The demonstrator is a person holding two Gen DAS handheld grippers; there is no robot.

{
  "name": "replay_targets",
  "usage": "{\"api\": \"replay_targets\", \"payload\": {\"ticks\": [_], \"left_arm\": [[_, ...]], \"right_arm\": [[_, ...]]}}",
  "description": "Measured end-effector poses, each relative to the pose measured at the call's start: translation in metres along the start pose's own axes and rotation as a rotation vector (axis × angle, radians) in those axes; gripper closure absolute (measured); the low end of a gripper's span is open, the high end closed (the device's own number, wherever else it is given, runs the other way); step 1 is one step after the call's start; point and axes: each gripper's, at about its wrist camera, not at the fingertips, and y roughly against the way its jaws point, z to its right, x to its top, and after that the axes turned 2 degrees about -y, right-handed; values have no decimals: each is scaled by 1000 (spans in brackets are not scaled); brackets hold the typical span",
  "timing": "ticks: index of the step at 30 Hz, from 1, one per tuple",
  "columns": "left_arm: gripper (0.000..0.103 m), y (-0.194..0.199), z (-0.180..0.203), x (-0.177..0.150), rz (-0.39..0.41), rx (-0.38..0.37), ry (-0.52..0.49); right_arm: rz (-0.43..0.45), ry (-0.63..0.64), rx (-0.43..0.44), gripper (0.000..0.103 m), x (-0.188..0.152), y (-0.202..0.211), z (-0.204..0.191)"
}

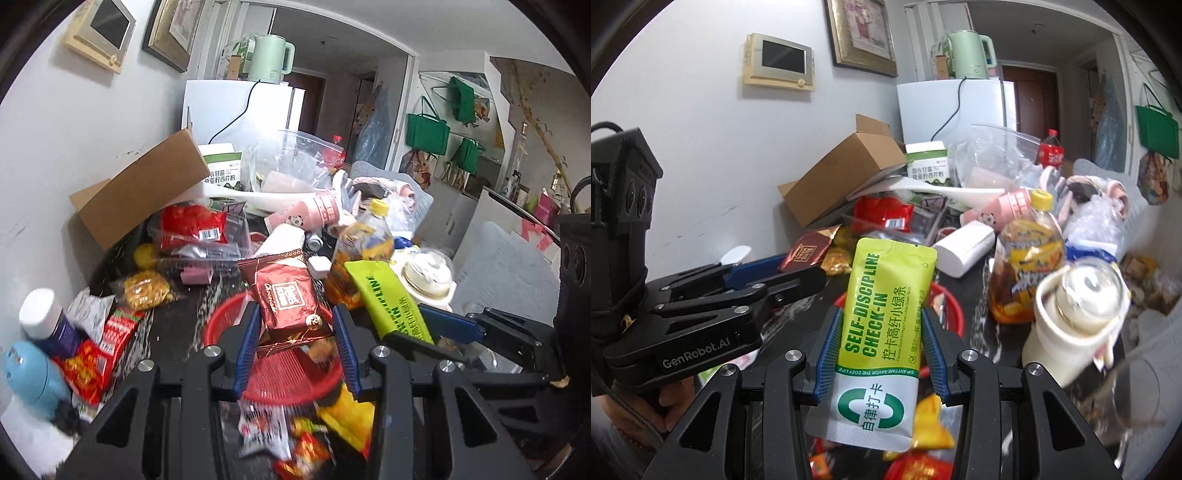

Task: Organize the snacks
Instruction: 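Carry the brown-red packet and green packet over the red basket with both grippers, then open both grippers to drop the two packets into the red basket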

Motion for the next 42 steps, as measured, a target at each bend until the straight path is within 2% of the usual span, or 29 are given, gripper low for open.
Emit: {"api": "replay_targets", "payload": {"ticks": [11,23,27,30,33,37,42], "left_arm": [[64,-71,-30,15,-62,34,6],[64,-124,-45,-9,-237,92,11],[64,-133,-46,-14,-260,111,18],[64,-136,-45,-16,-267,134,10],[63,-139,-47,-16,-285,153,13],[63,-144,-52,-17,-319,146,37],[62,-140,-51,-18,-321,142,44]], "right_arm": [[-19,-19,17,61,28,-67,22],[-149,-32,25,60,12,-118,37],[-176,-46,24,59,7,-126,42],[-191,-57,8,53,6,-131,45],[-189,-56,-10,52,6,-130,47],[-183,-57,-19,51,5,-125,47],[-177,-67,-37,50,6,-114,49]]}}
